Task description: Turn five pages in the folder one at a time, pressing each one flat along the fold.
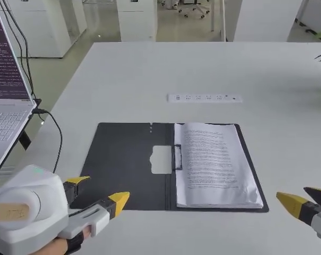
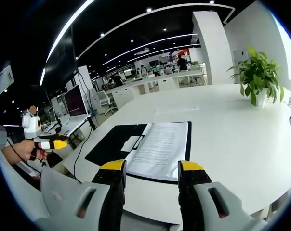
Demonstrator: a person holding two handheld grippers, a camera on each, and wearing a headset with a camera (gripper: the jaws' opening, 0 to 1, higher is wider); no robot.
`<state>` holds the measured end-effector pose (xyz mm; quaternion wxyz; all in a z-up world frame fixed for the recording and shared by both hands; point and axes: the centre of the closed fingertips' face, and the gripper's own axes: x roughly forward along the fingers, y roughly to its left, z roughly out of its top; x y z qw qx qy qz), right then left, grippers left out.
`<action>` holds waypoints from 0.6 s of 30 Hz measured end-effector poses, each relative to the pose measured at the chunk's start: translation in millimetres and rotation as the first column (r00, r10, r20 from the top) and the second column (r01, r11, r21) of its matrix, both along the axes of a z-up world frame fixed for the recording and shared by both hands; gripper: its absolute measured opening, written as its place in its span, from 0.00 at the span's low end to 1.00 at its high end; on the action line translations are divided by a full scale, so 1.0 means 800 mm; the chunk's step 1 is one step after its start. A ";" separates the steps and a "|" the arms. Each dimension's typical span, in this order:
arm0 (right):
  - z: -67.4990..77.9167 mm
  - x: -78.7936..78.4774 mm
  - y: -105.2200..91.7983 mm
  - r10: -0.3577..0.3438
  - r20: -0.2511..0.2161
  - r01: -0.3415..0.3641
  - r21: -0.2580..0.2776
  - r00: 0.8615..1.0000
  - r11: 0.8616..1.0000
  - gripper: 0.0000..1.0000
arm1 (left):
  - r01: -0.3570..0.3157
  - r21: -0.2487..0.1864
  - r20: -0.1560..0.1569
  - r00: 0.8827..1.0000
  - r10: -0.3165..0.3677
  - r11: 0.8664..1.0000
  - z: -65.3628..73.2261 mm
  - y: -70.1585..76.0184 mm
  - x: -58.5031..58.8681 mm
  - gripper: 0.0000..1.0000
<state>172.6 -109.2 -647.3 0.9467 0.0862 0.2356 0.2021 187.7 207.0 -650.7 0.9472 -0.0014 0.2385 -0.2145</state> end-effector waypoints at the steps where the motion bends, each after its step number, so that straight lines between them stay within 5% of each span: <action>1: 0.000 0.000 0.001 0.001 0.001 -0.001 0.000 1.000 1.000 0.42 | 0.002 0.000 -0.001 1.000 -0.002 1.000 -0.001 -0.001 0.001 0.51; 18: -0.006 0.004 0.006 -0.004 -0.002 0.004 0.021 1.000 1.000 0.41 | 0.057 -0.008 -0.016 0.998 -0.057 0.998 -0.018 -0.037 0.016 0.50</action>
